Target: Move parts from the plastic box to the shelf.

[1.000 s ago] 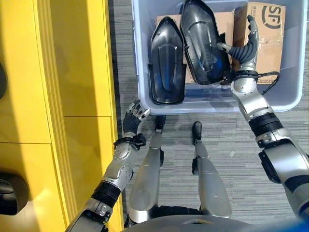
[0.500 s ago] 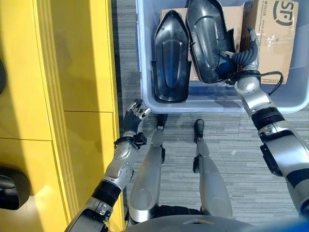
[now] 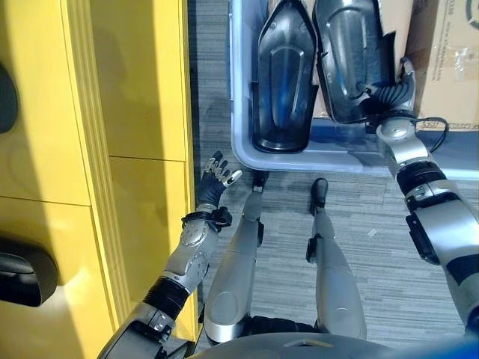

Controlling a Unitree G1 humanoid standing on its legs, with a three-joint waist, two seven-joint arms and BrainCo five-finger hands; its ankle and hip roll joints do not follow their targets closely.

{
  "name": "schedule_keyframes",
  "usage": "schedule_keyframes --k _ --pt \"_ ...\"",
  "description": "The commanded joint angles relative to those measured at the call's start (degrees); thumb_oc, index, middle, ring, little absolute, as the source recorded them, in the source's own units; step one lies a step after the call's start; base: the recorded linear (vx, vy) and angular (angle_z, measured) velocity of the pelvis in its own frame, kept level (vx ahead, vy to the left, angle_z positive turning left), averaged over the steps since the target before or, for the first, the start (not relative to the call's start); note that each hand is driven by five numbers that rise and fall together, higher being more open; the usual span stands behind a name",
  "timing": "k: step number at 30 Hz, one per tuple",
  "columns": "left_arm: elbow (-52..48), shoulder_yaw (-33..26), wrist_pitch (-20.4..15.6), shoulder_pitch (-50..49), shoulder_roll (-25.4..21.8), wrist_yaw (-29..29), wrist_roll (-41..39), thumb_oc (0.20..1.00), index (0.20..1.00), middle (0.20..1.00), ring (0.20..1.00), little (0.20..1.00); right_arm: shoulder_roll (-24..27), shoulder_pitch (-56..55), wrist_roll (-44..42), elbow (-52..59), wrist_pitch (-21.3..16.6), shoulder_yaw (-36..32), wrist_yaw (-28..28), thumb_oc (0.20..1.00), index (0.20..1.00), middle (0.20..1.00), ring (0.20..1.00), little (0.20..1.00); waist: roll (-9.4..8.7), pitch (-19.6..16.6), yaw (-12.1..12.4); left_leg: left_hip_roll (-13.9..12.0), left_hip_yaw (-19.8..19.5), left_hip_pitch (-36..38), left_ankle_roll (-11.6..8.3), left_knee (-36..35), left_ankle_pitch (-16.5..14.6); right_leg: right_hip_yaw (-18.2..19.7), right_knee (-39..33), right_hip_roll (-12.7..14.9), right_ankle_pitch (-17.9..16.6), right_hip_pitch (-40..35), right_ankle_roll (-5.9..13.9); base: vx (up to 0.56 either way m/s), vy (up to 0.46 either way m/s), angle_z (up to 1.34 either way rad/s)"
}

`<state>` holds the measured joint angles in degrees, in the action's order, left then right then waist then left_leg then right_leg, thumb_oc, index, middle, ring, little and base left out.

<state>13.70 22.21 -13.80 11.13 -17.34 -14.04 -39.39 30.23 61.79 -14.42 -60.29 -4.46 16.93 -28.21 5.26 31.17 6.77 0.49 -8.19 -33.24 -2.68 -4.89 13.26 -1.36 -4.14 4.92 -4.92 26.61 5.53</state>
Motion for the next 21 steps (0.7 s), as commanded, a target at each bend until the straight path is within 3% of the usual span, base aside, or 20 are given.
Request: schedule_keyframes --k 1,3,4,5,6,11,19,21 --pt "-1.7 0.6 -0.9 1.7 -0.6 0.8 -0.3 1.0 1.0 1.0 1.0 1.0 3.6 2.2 -0.4 -3.2 0.5 3.5 0.9 1.0 1.0 1.0 1.0 1.0 0.89 -1.4 -0.8 -3.1 4.5 -1.0 -2.46 3.8 -6.5 -1.8 6.2 4.2 3.8 3.2 1.56 0.0 -0.05 0.08" --pt "-1.6 0.8 -0.8 1.9 -0.6 0.9 -0.2 1.0 1.0 1.0 1.0 1.0 3.4 2.4 -0.5 -4.9 0.8 3.7 1.2 1.0 1.0 1.0 1.0 1.0 1.05 -1.4 -0.8 -3.1 4.6 -1.8 -2.47 4.3 -6.6 -2.0 6.5 4.2 3.9 3.8 1.57 0.0 -0.013 0.02" --pt "-1.5 0.9 -0.7 2.0 -0.6 1.0 -0.2 1.0 1.0 1.0 1.0 1.0 3.5 2.4 -0.4 -5.7 0.8 3.8 1.4 0.693 0.693 0.693 0.693 0.693 1.16 -1.4 -0.7 -3.1 4.8 -2.0 -2.5 4.5 -6.6 -2.1 6.6 4.3 3.9 3.9 1.59 0.0 0.0 0.0" --pt "-1.5 0.9 -0.7 2.0 -0.6 1.0 -0.2 1.0 1.0 1.0 1.0 1.0 3.5 2.5 -0.4 -5.7 0.8 3.8 1.4 0.26 0.26 0.26 0.26 0.26 1.18 -1.4 -0.7 -3.1 4.8 -2.0 -2.5 4.5 -6.6 -2.1 6.6 4.3 3.9 4.0 1.59 0.0 -0.029 0.03" --pt "-1.5 0.9 -0.7 2.2 -0.6 1.0 -0.1 1.0 1.0 1.0 1.0 1.0 3.4 2.5 -0.2 -6.6 1.0 4.0 1.7 0.2 0.2 0.2 0.2 0.2 1.22 -1.4 -0.6 -3.1 4.9 -2.4 -2.49 4.7 -6.7 -2.3 6.7 4.3 3.9 4.2 1.62 0.0 -0.026 0.05" --pt "-1.1 0.2 -0.5 2.7 -0.5 0.9 0.2 1.0 1.0 1.0 1.0 1.0 2.7 0.0 -0.1 -4.9 0.7 3.2 1.3 0.2 0.2 0.2 0.2 0.2 0.84 -1.4 -1.1 -3.3 5.3 -2.0 -2.61 5.1 -7.0 -3.0 7.0 4.5 4.2 3.7 1.6 0.01 -0.022 0.1" --pt "-0.8 -1.9 0.1 1.9 -0.1 0.3 1.3 1.0 1.0 1.0 1.0 1.0 1.5 -10.0 1.7 12.3 -1.3 -2.3 -2.4 0.2 0.2 0.2 0.2 0.2 -1.56 -1.4 -3.1 -3.9 5.3 1.9 -2.73 4.8 -7.6 -3.9 6.3 4.4 4.4 -0.6 1.68 0.01 -0.019 0.08" --pt "-0.9 -3.0 0.5 1.5 -0.1 0.2 2.1 1.0 1.0 1.0 1.0 1.0 0.4 -16.7 3.3 21.7 -2.3 -6.5 -4.1 0.2 0.2 0.2 0.2 0.2 -2.57 -1.4 -4.0 -4.3 5.2 4.5 -2.79 4.5 -7.9 -4.6 5.7 4.5 4.6 -3.5 1.79 0.01 -0.026 0.16"
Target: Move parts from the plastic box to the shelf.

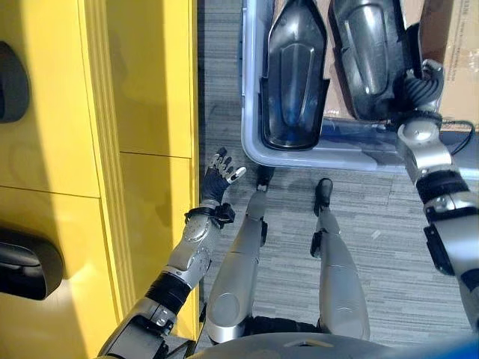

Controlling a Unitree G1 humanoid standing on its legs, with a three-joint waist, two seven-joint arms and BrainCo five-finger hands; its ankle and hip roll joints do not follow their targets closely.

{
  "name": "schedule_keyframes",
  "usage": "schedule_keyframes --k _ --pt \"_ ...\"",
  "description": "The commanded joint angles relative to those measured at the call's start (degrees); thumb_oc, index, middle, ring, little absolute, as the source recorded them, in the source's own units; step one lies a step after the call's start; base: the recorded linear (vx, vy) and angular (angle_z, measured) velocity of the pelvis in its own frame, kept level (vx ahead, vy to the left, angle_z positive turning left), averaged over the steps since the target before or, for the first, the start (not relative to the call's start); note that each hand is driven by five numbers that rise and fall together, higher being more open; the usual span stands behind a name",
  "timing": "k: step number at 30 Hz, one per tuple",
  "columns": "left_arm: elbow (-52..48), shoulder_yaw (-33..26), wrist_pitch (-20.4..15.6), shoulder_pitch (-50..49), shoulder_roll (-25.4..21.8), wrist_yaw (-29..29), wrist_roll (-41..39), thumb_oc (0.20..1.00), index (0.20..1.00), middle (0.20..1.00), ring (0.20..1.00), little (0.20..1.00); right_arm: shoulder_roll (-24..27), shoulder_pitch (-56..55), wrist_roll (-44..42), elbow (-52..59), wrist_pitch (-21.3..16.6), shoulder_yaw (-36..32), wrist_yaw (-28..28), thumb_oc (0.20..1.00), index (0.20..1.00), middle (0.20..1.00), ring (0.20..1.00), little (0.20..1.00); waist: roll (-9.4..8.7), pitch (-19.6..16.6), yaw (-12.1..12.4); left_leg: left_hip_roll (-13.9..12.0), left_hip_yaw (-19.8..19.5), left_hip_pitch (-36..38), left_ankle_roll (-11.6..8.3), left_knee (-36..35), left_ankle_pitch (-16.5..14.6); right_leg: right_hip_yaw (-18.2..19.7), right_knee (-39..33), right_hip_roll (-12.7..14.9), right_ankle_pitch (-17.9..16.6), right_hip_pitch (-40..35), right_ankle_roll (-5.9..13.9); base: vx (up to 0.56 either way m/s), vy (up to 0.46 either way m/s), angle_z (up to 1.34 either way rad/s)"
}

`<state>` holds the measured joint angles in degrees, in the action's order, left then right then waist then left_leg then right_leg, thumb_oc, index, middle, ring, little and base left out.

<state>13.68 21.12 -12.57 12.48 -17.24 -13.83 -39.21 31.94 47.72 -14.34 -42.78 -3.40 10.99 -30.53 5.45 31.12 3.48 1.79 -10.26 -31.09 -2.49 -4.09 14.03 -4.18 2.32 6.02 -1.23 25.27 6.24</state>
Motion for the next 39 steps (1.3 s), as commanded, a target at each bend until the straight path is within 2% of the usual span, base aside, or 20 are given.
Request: schedule_keyframes --k 1,4,7,8,9,12,13,15,18,22,23,27,30,32,34,35,36,37,38,39 --pt "-0.6 -2.8 -0.3 -0.3 -0.2 0.2 2.4 1.0 1.0 1.0 1.0 1.0 -2.8 -6.9 3.1 9.3 -4.4 -3.9 -2.4 0.2 0.2 0.2 0.2 0.2 -3.36 -1.3 -1.3 -5.8 7.3 4.5 -2.96 3.6 -9.0 -2.3 -1.0 3.5 1.1 -4.4 1.12 0.05 -0.032 0.16" --pt "-0.4 -4.3 0.2 -1.9 -0.7 0.4 2.8 1.0 1.0 1.0 1.0 1.0 -6.0 -15.4 4.2 19.4 -6.6 -8.8 -3.2 0.2 0.2 0.2 0.2 0.2 -4.46 -3.8 -1.8 -6.4 6.8 7.9 -2.88 3.2 -9.6 -2.9 -2.0 3.5 1.3 -8.0 1.18 0.05 -0.024 0.12" --pt "-0.2 -5.2 0.6 -3.0 -0.9 0.8 3.0 1.0 1.0 1.0 1.0 1.0 -7.3 -19.1 4.5 23.9 -7.5 -10.3 -2.5 0.2 0.2 0.2 0.2 0.2 -5.04 -5.3 -2.2 -6.7 6.7 9.7 -2.86 2.8 -9.8 -3.2 -2.5 3.4 1.6 -9.6 1.15 0.05 -0.01 -0.01" --pt "-0.5 -6.2 1.3 -5.1 -1.3 1.7 3.2 1.0 1.0 1.0 1.0 1.0 -9.0 -23.8 4.6 30.1 -8.7 -11.4 -0.5 0.2 0.2 0.2 0.2 0.2 -5.86 -7.6 -2.5 -7.3 6.9 12.1 -2.81 2.4 -10.3 -3.4 -3.1 3.1 1.8 -11.8 1.14 0.07 -0.007 0.0" --pt "-0.6 -6.2 1.3 -5.1 -1.3 1.7 3.2 1.0 1.0 1.0 1.0 1.0 -9.0 -23.9 4.6 30.2 -8.6 -11.4 -0.5 0.2 0.2 0.2 0.2 0.2 -5.87 -7.6 -2.5 -7.3 6.9 12.1 -2.81 2.4 -10.3 -3.4 -3.2 3.1 1.8 -11.8 1.14 0.1 -0.005 0.01" --pt "-0.9 -8.3 2.5 -8.9 -1.9 3.8 3.8 1.0 1.0 1.0 1.0 1.0 -10.3 -29.5 2.8 36.7 -10.2 -12.4 3.9 0.2 0.2 0.2 0.2 0.2 -7.27 -11.0 -3.1 -7.9 7.4 15.8 -2.7 1.6 -11.1 -3.4 -4.1 2.7 2.0 -15.0 1.14 0.06 -0.004 -0.02" --pt "-0.9 -8.3 2.5 -8.9 -1.9 3.8 3.9 1.0 1.0 1.0 1.0 1.0 -10.3 -29.5 2.8 36.7 -10.1 -12.4 3.9 0.2 0.2 0.2 0.2 0.2 -7.28 -11.0 -3.1 -7.9 7.4 15.8 -2.7 1.6 -11.0 -3.4 -4.2 2.7 2.0 -15.0 1.14 0.0 0.0 0.0" --pt "-0.9 -10.0 3.1 -11.8 -2.1 5.2 4.3 1.0 1.0 1.0 1.0 1.0 -10.8 -33.8 2.2 41.3 -10.8 -12.9 7.3 0.2 0.2 0.2 0.2 0.2 -7.86 -13.9 -3.6 -8.3 7.9 18.3 -2.63 0.7 -11.3 -3.4 -4.6 2.4 2.1 -16.9 1.23 0.06 -0.001 -0.01" --pt "-0.5 -11.1 3.7 -13.6 -2.2 6.1 5.2 1.0 1.0 1.0 1.0 1.0 -11.1 -36.6 2.2 43.7 -10.8 -12.8 9.5 0.2 0.2 0.2 0.2 0.2 -7.9 -15.8 -3.9 -8.6 8.1 20.5 -2.76 -0.3 -11.2 -3.8 -4.3 2.1 2.6 -18.4 1.23 0.06 0.005 0.01" --pt "-0.8 -13.8 4.6 -17.7 -2.2 8.2 6.0 1.0 1.0 1.0 1.0 1.0 -13.5 -41.8 -4.9 46.1 -11.1 -9.5 17.7 0.2 0.2 0.2 0.2 0.2 -8.2 -20.6 -4.6 -11.1 7.7 25.7 -3.06 -0.4 -11.9 -3.8 2.7 -0.7 7.8 -20.9 -0.15 0.03 -0.023 0.04" --pt "-0.8 -13.8 4.7 -17.8 -2.2 8.2 6.0 1.0 1.0 1.0 1.0 1.0 -13.5 -41.9 -4.9 46.1 -11.1 -9.5 17.7 0.2 0.2 0.2 0.2 0.2 -8.22 -20.6 -4.6 -11.1 7.7 25.8 -3.07 -0.4 -11.9 -3.7 2.7 -0.7 7.9 -21.0 -0.16 0.01 -0.08 -0.02" --pt "-0.4 -16.7 5.5 -20.6 -0.9 7.9 5.8 1.0 1.0 1.0 1.0 1.0 -13.6 -42.4 -9.2 47.3 -9.6 -5.8 22.5 0.2 0.2 0.2 0.2 0.2 -8.89 -22.8 -3.2 -13.6 6.3 29.2 -3.35 1.3 -12.4 -4.9 7.4 -2.8 11.7 -23.8 -1.9 0.0 -0.133 0.09" --pt "0.4 -17.9 5.6 -22.3 0.5 7.7 5.0 1.0 1.0 1.0 1.0 1.0 -13.1 -41.1 -10.4 47.3 -9.2 -4.0 23.5 0.2 0.2 0.2 0.2 0.2 -9.21 -22.2 -1.7 -15.0 5.2 29.1 -4.31 1.1 -10.1 -6.1 7.5 -4.6 12.8 -25.0 -3.39 -0.11 -0.185 0.25" --pt "1.2 -17.9 5.5 -22.6 1.1 8.0 4.5 1.0 1.0 1.0 1.0 1.0 -12.2 -39.9 -11.0 47.7 -9.6 -3.9 23.8 0.2 0.2 0.2 0.2 0.2 -8.69 -21.3 -0.4 -15.9 3.3 26.9 -5.9 -0.1 -5.8 -8.5 6.4 -5.6 13.2 -24.8 -4.3 -0.21 -0.178 0.58" --pt "1.5 -17.1 5.4 -22.2 1.4 8.2 4.6 1.0 1.0 1.0 1.0 1.0 -10.7 -39.3 -10.5 47.7 -9.5 -4.8 23.2 0.2 0.2 0.2 0.2 0.2 -7.83 -20.7 0.0 -15.2 2.2 23.4 -6.12 -0.9 -2.7 -11.7 6.1 -5.1 13.1 -23.8 -4.59 -0.23 -0.061 1.49" --pt "2.0 -16.5 5.2 -21.3 1.6 8.5 5.0 1.0 1.0 1.0 1.0 1.0 -9.6 -39.1 -10.1 48.1 -9.7 -5.7 22.8 0.2 0.2 0.2 0.2 0.2 -8.1 -19.5 -0.1 -13.7 6.3 22.2 -4.13 0.7 -3.8 -14.2 5.6 -3.5 12.4 -23.6 -4.58 -0.34 -0.003 2.42" --pt "1.5 -17.0 4.9 -21.8 1.8 8.9 4.7 1.0 1.0 1.0 1.0 1.0 -9.2 -39.5 -10.2 48.2 -9.9 -5.7 23.0 0.2 0.2 0.2 0.2 0.2 -8.88 -18.9 0.1 -13.8 8.0 22.6 -2.76 8.7 -9.5 -15.9 5.9 -1.3 11.3 -22.0 -4.95 -0.34 0.036 2.33" --pt "1.1 -17.2 4.9 -21.8 2.5 9.0 4.0 1.0 1.0 1.0 1.0 1.0 -9.7 -41.3 -11.3 48.8 -10.3 -5.9 23.7 0.2 0.2 0.2 0.2 0.2 -9.04 -18.9 -0.3 -13.7 7.8 24.1 -2.38 14.1 -12.9 -17.6 6.5 0.2 10.8 -21.4 -5.26 -0.17 0.049 1.92" --pt "1.2 -17.1 5.1 -21.5 2.8 8.7 3.8 1.0 1.0 1.0 1.0 1.0 -10.2 -42.6 -11.7 49.1 -10.4 -6.1 23.8 0.2 0.2 0.2 0.2 0.2 -8.6 -19.2 -1.0 -15.3 9.6 26.5 -2.54 15.5 -14.7 -18.7 7.7 0.7 12.2 -21.6 -5.06 -0.02 0.185 1.15" --pt "1.2 -16.5 5.4 -20.8 2.8 8.7 4.0 1.0 1.0 1.0 1.0 1.0 -11.0 -44.7 -12.0 49.7 -10.2 -6.6 23.6 0.2 0.2 0.2 0.2 0.2 -7.88 -20.0 -2.9 -18.0 13.8 30.2 -2.93 13.4 -15.7 -21.4 9.7 2.3 12.6 -20.7 -4.83 0.05 0.251 1.03"
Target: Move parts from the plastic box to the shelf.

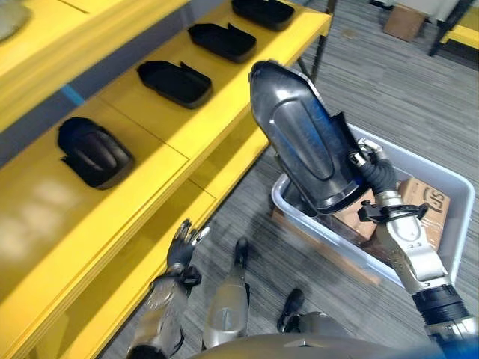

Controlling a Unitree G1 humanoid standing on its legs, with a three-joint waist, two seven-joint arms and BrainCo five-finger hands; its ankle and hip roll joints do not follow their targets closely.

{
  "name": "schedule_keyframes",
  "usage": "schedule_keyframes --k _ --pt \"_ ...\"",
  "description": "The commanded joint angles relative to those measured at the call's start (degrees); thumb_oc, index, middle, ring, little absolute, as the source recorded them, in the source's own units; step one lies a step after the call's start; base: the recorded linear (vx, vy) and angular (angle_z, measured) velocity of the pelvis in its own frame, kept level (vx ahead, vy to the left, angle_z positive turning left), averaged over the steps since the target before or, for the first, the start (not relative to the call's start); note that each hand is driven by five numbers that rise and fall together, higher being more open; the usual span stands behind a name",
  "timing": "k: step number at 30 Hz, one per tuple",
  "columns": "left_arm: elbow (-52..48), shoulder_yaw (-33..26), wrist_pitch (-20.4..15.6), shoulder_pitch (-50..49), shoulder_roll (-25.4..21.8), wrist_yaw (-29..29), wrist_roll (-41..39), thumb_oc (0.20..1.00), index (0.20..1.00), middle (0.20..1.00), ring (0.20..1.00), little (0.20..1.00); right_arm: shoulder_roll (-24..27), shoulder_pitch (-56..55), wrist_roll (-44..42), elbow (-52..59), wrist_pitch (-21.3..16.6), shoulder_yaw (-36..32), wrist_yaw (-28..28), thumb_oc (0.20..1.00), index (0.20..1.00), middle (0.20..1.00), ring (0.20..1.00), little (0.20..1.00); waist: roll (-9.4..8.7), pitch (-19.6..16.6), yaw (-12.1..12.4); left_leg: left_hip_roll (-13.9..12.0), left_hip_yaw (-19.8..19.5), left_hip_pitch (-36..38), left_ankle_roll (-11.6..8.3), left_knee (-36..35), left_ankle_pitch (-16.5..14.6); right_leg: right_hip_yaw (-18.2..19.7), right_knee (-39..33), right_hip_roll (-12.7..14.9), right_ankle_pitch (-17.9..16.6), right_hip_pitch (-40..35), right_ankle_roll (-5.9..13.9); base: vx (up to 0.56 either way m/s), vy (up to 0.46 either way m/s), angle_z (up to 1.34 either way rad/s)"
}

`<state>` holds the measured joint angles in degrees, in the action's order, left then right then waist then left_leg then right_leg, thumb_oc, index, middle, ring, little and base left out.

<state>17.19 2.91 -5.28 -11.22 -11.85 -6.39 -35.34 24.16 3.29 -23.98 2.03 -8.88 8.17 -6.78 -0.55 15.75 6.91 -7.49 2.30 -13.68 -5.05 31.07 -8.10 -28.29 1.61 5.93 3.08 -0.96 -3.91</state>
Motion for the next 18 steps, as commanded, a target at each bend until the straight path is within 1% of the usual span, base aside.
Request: schedule_keyframes --k 1,2,3,4,5,6,7,9,10,11,12,13,14,15,16,17,18 --pt "-2.0 2.5 -1.7 3.6 -2.7 1.2 0.7 1.0 1.0 1.0 1.0 1.0 -3.7 -1.7 -2.7 5.8 -4.7 -4.7 -0.5 0.2 0.2 0.2 0.2 0.2 -1.24 -4.7 -7.5 -8.9 3.1 12.5 -0.82 -24.4 7.0 1.2 10.9 3.9 8.2 5.2 5.91 0.01 0.364 1.04" --pt "-1.6 3.1 -1.5 3.6 -2.8 2.1 1.7 1.0 1.0 1.0 1.0 1.0 -3.7 -3.3 -2.8 7.1 -4.5 -6.2 -0.3 0.2 0.2 0.2 0.2 0.2 -0.4 -5.0 -8.3 -7.9 5.6 12.1 -0.59 -26.2 5.4 -0.6 11.7 5.5 7.8 4.6 7.03 0.04 0.31 1.63" --pt "-1.7 3.0 -1.3 3.4 -3.0 2.3 2.1 1.0 1.0 1.0 1.0 1.0 -3.8 -4.6 -2.8 7.7 -4.4 -7.1 -0.2 0.2 0.2 0.2 0.2 0.2 -0.14 -5.3 -8.9 -7.3 7.1 11.4 -0.44 -26.9 5.3 -1.1 12.1 6.5 7.2 4.5 7.43 0.06 0.296 1.86" --pt "-2.0 2.8 -1.1 3.1 -3.5 2.4 2.4 1.0 1.0 1.0 1.0 1.0 -4.3 -5.4 -2.6 7.7 -3.8 -7.5 -0.1 0.2 0.2 0.2 0.2 0.2 0.12 -5.4 -9.4 -7.4 8.9 11.7 -0.71 -27.3 4.9 -1.7 12.8 7.4 6.6 4.3 7.75 0.11 0.317 1.76" --pt "-1.8 2.3 -1.2 2.4 -4.0 2.7 3.0 1.0 1.0 1.0 1.0 1.0 -4.7 -6.2 -3.0 7.5 -3.8 -8.2 -0.1 0.2 0.2 0.2 0.2 0.2 0.14 -5.4 -9.2 -6.2 8.2 11.3 -0.28 -25.8 3.6 -2.0 11.8 8.6 5.6 3.4 8.45 0.13 0.323 0.7" --pt "-2.0 1.9 -1.3 2.0 -4.6 2.5 3.2 1.0 1.0 1.0 1.0 1.0 -5.0 -6.3 -3.2 7.4 -3.5 -8.0 -0.2 0.2 0.2 0.2 0.2 0.2 0.02 -5.1 -9.0 -5.3 7.9 10.5 0.03 -23.9 3.1 -2.4 11.3 9.5 4.6 2.6 8.87 0.17 0.386 -0.21" --pt "-2.4 0.6 -1.1 0.9 -5.0 2.4 2.9 1.0 1.0 1.0 1.0 1.0 -5.9 -6.0 -4.1 7.2 -3.4 -7.7 0.3 0.2 0.2 0.2 0.2 0.2 -0.5 -4.8 -8.5 -4.5 8.7 10.0 0.53 -22.6 1.9 -2.3 10.0 10.4 3.1 1.7 9.59 0.13 0.327 -0.25" --pt "-2.8 -1.1 -1.3 -0.2 -5.2 2.1 2.6 1.0 1.0 1.0 1.0 1.0 -6.0 -5.8 -3.5 7.7 -3.1 -7.8 0.5 0.2 0.2 0.2 0.2 0.2 -0.82 -4.5 -7.6 -3.2 8.9 9.3 1.23 -21.8 0.8 -2.4 8.5 11.5 1.5 1.4 10.55 0.08 0.338 -0.04" --pt "-3.1 -2.0 -1.5 -0.7 -5.1 1.4 2.1 1.0 1.0 1.0 1.0 1.0 -6.0 -5.1 -3.3 7.5 -2.9 -7.2 0.7 0.2 0.2 0.2 0.2 0.2 -1.25 -4.2 -6.5 -1.5 8.6 8.1 2.1 -20.9 -0.2 -2.6 7.1 12.6 -0.4 1.0 11.51 0.02 0.435 0.14" --pt "-3.5 -2.4 -1.4 -0.8 -5.2 1.2 2.1 1.0 1.0 1.0 1.0 1.0 -6.3 -4.2 -3.2 7.0 -2.8 -6.9 0.6 0.2 0.2 0.2 0.2 0.2 -1.71 -3.8 -5.6 0.3 7.9 6.6 3.03 -20.2 -0.9 -3.3 6.6 14.3 -3.1 1.0 12.79 0.02 0.442 0.27" --pt "-3.6 -2.5 -1.5 -0.9 -5.2 1.3 2.4 1.0 1.0 1.0 1.0 1.0 -6.5 -4.2 -3.0 7.0 -2.7 -6.8 0.6 0.2 0.2 0.2 0.2 0.2 -1.86 -3.8 -5.3 1.3 7.6 6.5 3.56 -20.5 -1.3 -3.7 6.7 15.3 -5.0 0.9 13.51 0.02 0.4 0.43" --pt "-3.8 -2.4 -1.4 -1.0 -5.2 1.5 2.6 1.0 1.0 1.0 1.0 1.0 -6.8 -4.5 -2.9 7.0 -2.5 -6.8 0.8 0.2 0.2 0.2 0.2 0.2 -1.88 -3.7 -5.1 2.7 7.2 6.5 4.4 -21.1 -1.3 -3.9 7.3 16.7 -7.8 1.1 14.21 0.04 0.326 0.57" --pt "-4.1 -2.5 -1.3 -1.3 -5.4 1.6 2.8 1.0 1.0 1.0 1.0 1.0 -7.2 -4.6 -2.9 6.9 -2.2 -6.7 0.9 0.2 0.2 0.2 0.2 0.2 -1.81 -3.6 -5.3 4.1 6.8 6.9 5.18 -22.5 -1.0 -3.6 8.2 17.9 -9.8 1.5 14.79 0.04 0.346 0.54" --pt "-4.0 -2.3 -1.4 -1.0 -5.5 1.6 3.4 1.0 1.0 1.0 1.0 1.0 -7.7 -4.4 -3.0 6.4 -2.2 -6.2 0.9 0.2 0.2 0.2 0.2 0.2 -1.54 -3.7 -5.4 4.9 6.6 7.6 5.52 -24.1 -0.6 -3.3 9.2 18.8 -11.3 1.9 15.26 0.03 0.446 0.64" --pt "-4.7 -1.8 -1.7 -0.7 -6.4 1.7 4.7 1.0 1.0 1.0 1.0 1.0 -8.2 -4.0 -2.8 5.7 -2.1 -5.5 0.9 0.2 0.2 0.2 0.2 0.2 -0.28 -3.5 -6.0 5.9 5.8 9.3 6.36 -27.9 1.0 -0.2 13.6 18.4 -11.2 3.9 14.98 -0.03 0.495 0.73" --pt "-5.2 -1.1 -2.1 0.1 -6.9 1.9 5.4 1.0 1.0 1.0 1.0 1.0 -8.5 -3.8 -2.9 4.9 -2.1 -5.2 1.3 0.2 0.2 0.2 0.2 0.2 0.34 -3.8 -7.0 6.2 5.2 10.0 6.85 -31.1 3.7 4.9 14.0 13.3 -7.1 6.5 12.53 -0.02 0.419 0.61" --pt "-5.3 -0.9 -2.5 0.5 -7.0 1.8 5.3 1.0 1.0 1.0 1.0 1.0 -8.4 -3.9 -3.0 4.8 -1.9 -5.3 1.5 0.2 0.2 0.2 0.2 0.2 0.52 -4.1 -7.8 6.5 4.2 10.6 6.78 -32.7 4.6 8.8 13.2 8.7 -3.6 8.0 11.53 0.01 0.205 0.28"
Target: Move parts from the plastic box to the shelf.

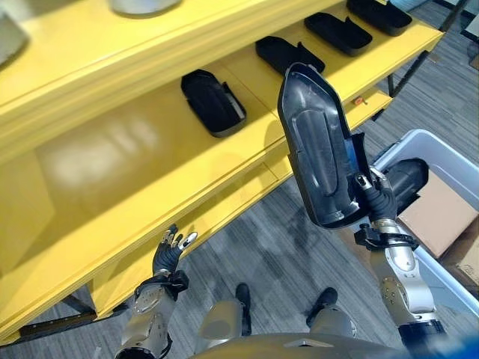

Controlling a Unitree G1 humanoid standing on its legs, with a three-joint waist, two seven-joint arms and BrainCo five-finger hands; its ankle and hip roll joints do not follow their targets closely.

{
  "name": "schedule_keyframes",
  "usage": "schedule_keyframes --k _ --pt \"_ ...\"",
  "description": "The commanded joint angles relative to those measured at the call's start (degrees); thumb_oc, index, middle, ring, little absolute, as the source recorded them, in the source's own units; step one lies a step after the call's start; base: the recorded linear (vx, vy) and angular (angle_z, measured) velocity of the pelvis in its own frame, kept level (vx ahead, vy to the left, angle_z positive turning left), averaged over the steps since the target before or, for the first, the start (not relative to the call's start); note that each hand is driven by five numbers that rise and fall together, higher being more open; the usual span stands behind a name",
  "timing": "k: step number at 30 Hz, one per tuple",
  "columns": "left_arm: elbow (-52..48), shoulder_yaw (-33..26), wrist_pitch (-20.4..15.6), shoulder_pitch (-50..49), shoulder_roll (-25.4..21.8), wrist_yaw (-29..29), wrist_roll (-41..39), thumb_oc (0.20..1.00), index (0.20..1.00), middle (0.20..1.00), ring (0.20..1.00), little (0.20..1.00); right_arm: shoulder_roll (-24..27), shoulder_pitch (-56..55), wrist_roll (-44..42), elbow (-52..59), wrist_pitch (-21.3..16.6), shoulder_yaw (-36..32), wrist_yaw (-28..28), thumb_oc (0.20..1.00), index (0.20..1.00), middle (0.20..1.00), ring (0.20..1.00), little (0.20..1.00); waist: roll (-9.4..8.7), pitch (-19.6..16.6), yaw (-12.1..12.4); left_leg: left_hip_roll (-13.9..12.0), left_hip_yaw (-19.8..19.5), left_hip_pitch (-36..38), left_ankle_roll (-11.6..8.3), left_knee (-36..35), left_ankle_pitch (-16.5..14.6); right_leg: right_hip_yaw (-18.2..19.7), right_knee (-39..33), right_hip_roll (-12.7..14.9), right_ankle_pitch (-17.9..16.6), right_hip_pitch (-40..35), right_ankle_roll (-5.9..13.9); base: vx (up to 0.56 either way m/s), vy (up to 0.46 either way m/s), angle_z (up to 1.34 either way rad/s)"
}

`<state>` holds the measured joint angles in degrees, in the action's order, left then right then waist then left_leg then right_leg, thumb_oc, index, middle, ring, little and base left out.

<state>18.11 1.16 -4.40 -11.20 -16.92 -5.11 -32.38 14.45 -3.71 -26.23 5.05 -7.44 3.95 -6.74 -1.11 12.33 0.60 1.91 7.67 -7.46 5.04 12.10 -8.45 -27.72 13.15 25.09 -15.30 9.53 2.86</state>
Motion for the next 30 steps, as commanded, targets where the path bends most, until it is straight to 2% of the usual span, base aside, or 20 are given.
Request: schedule_keyframes --k 1,2,3,4,5,7,10,12,15,16,19,20,21,22,23,24,25,26,27,30 --pt "-6.3 0.9 -3.4 0.6 -1.8 0.4 2.2 1.0 1.0 1.0 1.0 1.0 1.4 2.9 -1.0 1.8 -3.4 -1.0 1.7 0.2 0.2 0.2 0.2 0.2 1.11 -0.9 -1.8 -2.8 -2.1 5.0 -3.48 -14.8 5.8 11.5 1.0 -14.3 17.6 -1.7 3.76 0.09 0.044 0.09" --pt "-6.2 1.2 -3.4 0.9 -1.3 0.2 1.9 1.0 1.0 1.0 1.0 1.0 1.4 2.5 -1.9 1.7 -3.6 -0.8 2.2 0.2 0.2 0.2 0.2 0.2 0.57 -1.3 -3.0 -2.2 -3.7 5.3 -3.68 -15.6 6.8 16.3 -0.3 -20.4 20.1 -0.8 2.59 0.1 0.02 0.3" --pt "-6.4 1.2 -3.3 0.6 -1.0 0.2 1.7 1.0 1.0 1.0 1.0 1.0 1.4 2.0 -2.4 1.8 -3.5 -0.8 2.3 0.2 0.2 0.2 0.2 0.2 0.18 -1.4 -3.4 -1.5 -4.5 5.6 -3.78 -16.1 7.1 18.3 -1.9 -22.5 20.3 -1.0 2.45 0.07 0.006 0.71" --pt "-6.4 1.2 -3.3 0.6 -1.0 0.2 1.7 1.0 1.0 1.0 1.0 1.0 1.4 2.0 -2.4 1.8 -3.5 -0.8 2.3 0.2 0.2 0.2 0.2 0.2 0.18 -1.4 -3.4 -1.5 -4.5 5.6 -3.78 -16.1 7.2 18.3 -1.9 -22.5 20.3 -1.0 2.45 0.08 0.022 1.25" --pt "-6.2 1.2 -3.2 0.0 -0.1 0.5 2.0 1.0 1.0 1.0 1.0 1.0 1.4 0.1 -3.5 2.0 -3.6 -0.8 2.9 0.2 0.2 0.2 0.2 0.2 -0.68 -1.7 -4.2 0.2 -6.6 6.0 -3.68 -16.8 7.5 23.2 -4.7 -26.7 20.6 -1.6 1.22 0.06 -0.004 1.18" --pt "-5.9 1.1 -3.3 -0.2 0.4 0.3 1.9 1.0 1.0 1.0 1.0 1.0 1.3 -0.7 -3.6 2.5 -3.5 -0.6 3.0 0.2 0.2 0.2 0.2 0.2 -0.97 -2.1 -4.3 1.0 -7.7 5.6 -3.67 -17.0 8.0 26.7 -8.5 -27.9 18.8 -1.4 0.91 0.04 -0.039 0.63" --pt "-6.2 1.5 -3.5 -0.7 1.1 0.6 2.1 1.0 1.0 1.0 1.0 1.0 1.6 -2.3 -3.6 3.4 -3.1 -1.1 3.5 0.2 0.2 0.2 0.2 0.2 -1.19 -2.9 -4.4 1.6 -9.1 4.8 -3.96 -17.1 8.6 27.4 -12.2 -27.5 17.8 -3.8 0.73 -0.02 -0.087 0.58" --pt "-6.5 1.4 -3.5 -1.9 1.9 0.5 1.5 1.0 1.0 1.0 1.0 1.0 2.1 -2.8 -3.7 3.4 -2.9 -1.8 3.4 0.2 0.2 0.2 0.2 0.2 -1.11 -4.1 -4.0 1.3 -9.0 5.4 -4.21 -17.1 8.4 25.9 -14.4 -27.4 17.2 -5.6 0.82 0.05 -0.119 0.59" --pt "-6.3 1.3 -2.9 -3.2 2.6 0.3 0.9 1.0 1.0 1.0 1.0 1.0 2.3 -3.4 -4.6 3.6 -2.8 -1.8 3.4 0.2 0.2 0.2 0.2 0.2 -1.05 -4.1 -3.8 1.0 -9.5 6.7 -4.5 -16.6 8.2 24.8 -14.3 -27.4 18.1 -7.3 0.02 0.04 -0.169 0.1" --pt "-6.4 1.1 -2.9 -3.7 2.8 0.3 0.9 1.0 1.0 1.0 1.0 1.0 2.3 -3.5 -5.3 3.6 -2.8 -1.5 3.6 0.2 0.2 0.2 0.2 0.2 -1.18 -3.9 -3.6 0.9 -9.7 6.6 -4.65 -15.2 7.7 24.6 -14.1 -27.4 18.4 -7.6 -0.27 -0.03 -0.163 0.19" --pt "-6.7 0.9 -2.9 -3.0 3.0 0.3 0.3 1.0 1.0 1.0 1.0 1.0 4.0 -2.2 -6.0 3.9 -3.0 -1.1 4.2 0.2 0.2 0.2 0.2 0.2 -1.33 -1.2 -3.1 2.5 -9.9 1.8 -6.35 -3.1 4.5 23.2 -12.2 -26.0 19.3 -7.2 -1.03 -0.11 -0.133 0.35" --pt "-6.7 1.1 -2.9 -2.3 3.0 0.5 0.3 1.0 1.0 1.0 1.0 1.0 4.7 -0.9 -5.7 3.4 -2.9 -0.5 4.1 0.2 0.2 0.2 0.2 0.2 -1.44 -0.6 -2.9 1.1 -8.6 1.5 -7.12 -0.9 3.4 22.5 -11.0 -25.1 19.6 -6.9 -1.21 -0.14 -0.046 0.83" --pt "-7.0 0.9 -3.0 -2.0 2.7 0.6 0.5 1.0 1.0 1.0 1.0 1.0 4.9 -0.2 -5.6 3.3 -2.6 -0.2 4.0 0.2 0.2 0.2 0.2 0.2 -1.74 -0.5 -2.9 -0.7 -7.4 1.9 -6.97 0.1 2.5 22.4 -10.6 -24.4 19.6 -6.9 -1.2 -0.12 0.009 0.85" --pt "-7.3 1.2 -2.9 -1.4 2.5 0.4 0.5 1.0 1.0 1.0 1.0 1.0 5.0 1.2 -5.6 2.8 -2.3 0.9 3.9 0.2 0.2 0.2 0.2 0.2 -2.11 -1.2 -2.8 -5.1 -6.7 3.2 -6.62 -0.3 3.3 22.5 -9.6 -23.3 20.1 -6.6 -1.23 -0.05 0.065 0.66" --pt "-7.1 1.9 -2.9 0.0 2.7 -0.3 0.2 1.0 1.0 1.0 1.0 1.0 4.5 2.2 -5.7 2.7 -2.4 1.5 3.2 0.2 0.2 0.2 0.2 0.2 -1.57 -2.3 -3.6 -10.7 -5.2 5.2 -7.4 -3.6 7.0 21.5 -8.3 -22.7 21.1 -6.1 -1.18 0.0 0.135 0.43" --pt "-6.7 2.9 -3.2 1.4 2.9 -1.1 -0.4 1.0 1.0 1.0 1.0 1.0 4.4 3.3 -5.9 2.7 -2.9 2.3 2.6 0.2 0.2 0.2 0.2 0.2 0.0 -3.1 -4.5 -15.5 -4.1 6.2 -9.46 -9.1 12.1 19.4 -6.3 -22.2 22.6 -5.5 -0.99 0.04 0.202 0.71" --pt "-6.3 4.1 -3.2 2.6 2.8 -0.8 -0.8 1.0 1.0 1.0 1.0 1.0 4.8 3.8 -5.9 3.0 -3.2 2.2 2.2 0.2 0.2 0.2 0.2 0.2 1.59 -3.3 -5.0 -17.1 -1.6 6.1 -10.94 -12.9 14.2 16.4 -5.2 -21.0 23.3 -5.4 -0.63 0.07 0.296 1.23" --pt "-6.1 4.9 -3.2 2.3 2.6 0.0 -0.3 1.0 1.0 1.0 1.0 1.0 5.2 4.8 -5.0 3.4 -3.2 2.7 2.1 0.2 0.2 0.2 0.2 0.2 2.86 -3.5 -4.9 -17.7 -1.5 6.6 -11.84 -14.3 14.2 15.6 -4.5 -20.5 23.8 -5.9 -0.26 0.17 0.456 1.76" --pt "-6.5 5.6 -3.0 1.1 2.0 0.7 -0.2 1.0 1.0 1.0 1.0 1.0 5.1 6.7 -3.3 3.2 -2.7 4.3 2.0 0.2 0.2 0.2 0.2 0.2 3.71 -3.6 -3.5 -15.8 -2.4 7.1 -11.47 -13.4 12.0 14.5 -4.7 -18.5 23.6 -8.1 0.64 0.2 0.431 1.1" --pt "-7.0 5.8 -2.7 0.2 0.9 1.6 -0.3 1.0 1.0 1.0 1.0 1.0 4.8 8.8 -3.2 3.1 -2.2 5.5 2.3 0.2 0.2 0.2 0.2 0.2 3.31 -3.5 -2.1 -13.7 -2.2 6.4 -10.74 -11.3 10.1 13.6 -5.5 -16.4 23.1 -10.3 1.47 0.15 0.237 0.24"
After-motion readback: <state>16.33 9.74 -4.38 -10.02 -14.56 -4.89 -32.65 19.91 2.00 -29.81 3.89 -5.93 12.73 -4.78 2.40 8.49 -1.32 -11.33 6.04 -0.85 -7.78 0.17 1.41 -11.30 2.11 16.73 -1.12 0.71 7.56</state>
